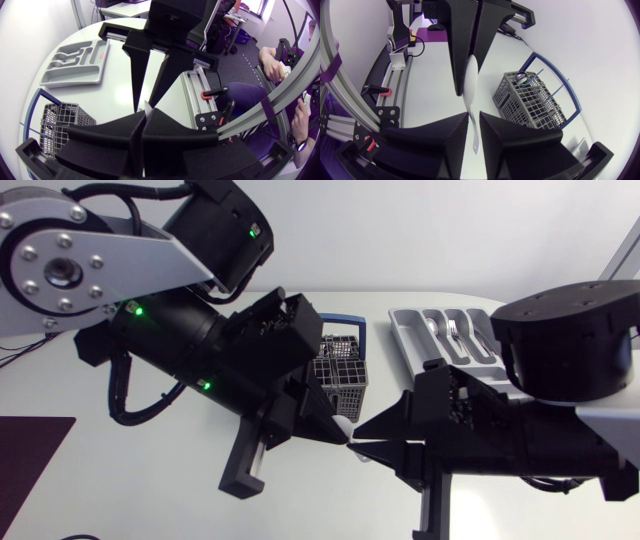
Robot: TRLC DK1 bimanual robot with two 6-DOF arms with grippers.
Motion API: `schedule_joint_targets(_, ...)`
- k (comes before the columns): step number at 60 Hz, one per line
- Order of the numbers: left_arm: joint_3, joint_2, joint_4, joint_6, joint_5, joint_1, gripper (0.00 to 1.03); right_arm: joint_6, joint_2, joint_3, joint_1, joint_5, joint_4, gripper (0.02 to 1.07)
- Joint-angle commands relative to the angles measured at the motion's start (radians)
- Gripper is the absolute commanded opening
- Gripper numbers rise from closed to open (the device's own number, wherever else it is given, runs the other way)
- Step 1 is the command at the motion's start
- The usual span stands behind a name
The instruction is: Unload the cutlery basket into the drawer organizer.
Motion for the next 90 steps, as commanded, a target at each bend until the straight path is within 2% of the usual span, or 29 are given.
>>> schedule_joint_targets(1, 0.028, 0.012, -0.012, 0.020, 0.011, -0.002, 0.12, -0.011, 0.007, -0.027, 0.009, -0.012, 0.010, 0.13)
schedule_joint_targets(4, 0.031, 0.012, -0.012, 0.017, 0.011, 0.000, 0.12, -0.011, -0.001, -0.033, 0.010, -0.014, 0.013, 0.08)
schedule_joint_targets(10, 0.039, 0.012, -0.010, 0.009, 0.013, 0.006, 0.13, -0.008, -0.010, -0.041, 0.010, -0.012, 0.018, 0.08)
schedule_joint_targets(14, 0.042, 0.012, -0.009, -0.001, 0.013, 0.010, 0.17, -0.006, -0.018, -0.046, 0.010, -0.012, 0.018, 0.08)
schedule_joint_targets(17, 0.049, 0.014, -0.007, -0.014, 0.016, 0.021, 0.36, -0.006, -0.019, -0.046, 0.010, -0.011, 0.012, 0.08)
schedule_joint_targets(21, 0.059, 0.016, 0.002, -0.040, 0.019, 0.035, 0.80, -0.006, -0.024, -0.047, 0.010, -0.011, 0.007, 0.08)
schedule_joint_targets(23, 0.063, 0.016, 0.010, -0.055, 0.020, 0.046, 1.00, -0.006, -0.027, -0.047, 0.010, -0.011, 0.004, 0.08)
schedule_joint_targets(24, 0.066, 0.016, 0.011, -0.060, 0.023, 0.050, 1.00, -0.006, -0.030, -0.049, 0.010, -0.009, 0.003, 0.08)
schedule_joint_targets(31, 0.103, 0.014, 0.020, -0.118, 0.026, 0.101, 1.00, -0.009, -0.054, -0.059, 0.009, -0.006, -0.023, 0.08)
schedule_joint_targets(41, 0.168, -0.007, 0.042, -0.244, 0.022, 0.223, 1.00, -0.061, -0.163, -0.081, -0.054, 0.015, -0.100, 0.08)
schedule_joint_targets(47, 0.178, -0.021, 0.005, -0.276, -0.037, 0.294, 1.00, -0.160, -0.243, -0.092, -0.197, 0.015, -0.158, 0.08)
schedule_joint_targets(51, 0.160, -0.034, -0.013, -0.274, -0.115, 0.314, 1.00, -0.241, -0.286, -0.116, -0.321, 0.012, -0.161, 0.08)
schedule_joint_targets(57, 0.098, -0.061, -0.018, -0.261, -0.172, 0.340, 1.00, -0.370, -0.323, -0.168, -0.504, 0.011, -0.134, 0.08)
schedule_joint_targets(64, 0.037, -0.083, -0.018, -0.259, -0.191, 0.385, 1.00, -0.514, -0.344, -0.283, -0.699, 0.006, 0.006, 0.08)
schedule_joint_targets(76, -0.003, -0.077, -0.009, -0.251, -0.191, 0.443, 1.00, -0.658, -0.283, -0.424, -0.878, -0.015, 0.285, 0.08)
schedule_joint_targets(86, -0.018, -0.064, -0.006, -0.253, -0.191, 0.449, 1.00, -0.738, -0.120, -0.480, -1.010, -0.087, 0.556, 0.08)
schedule_joint_targets(90, -0.024, -0.063, -0.006, -0.253, -0.191, 0.449, 1.00, -0.770, -0.021, -0.472, -1.062, -0.126, 0.630, 0.08)
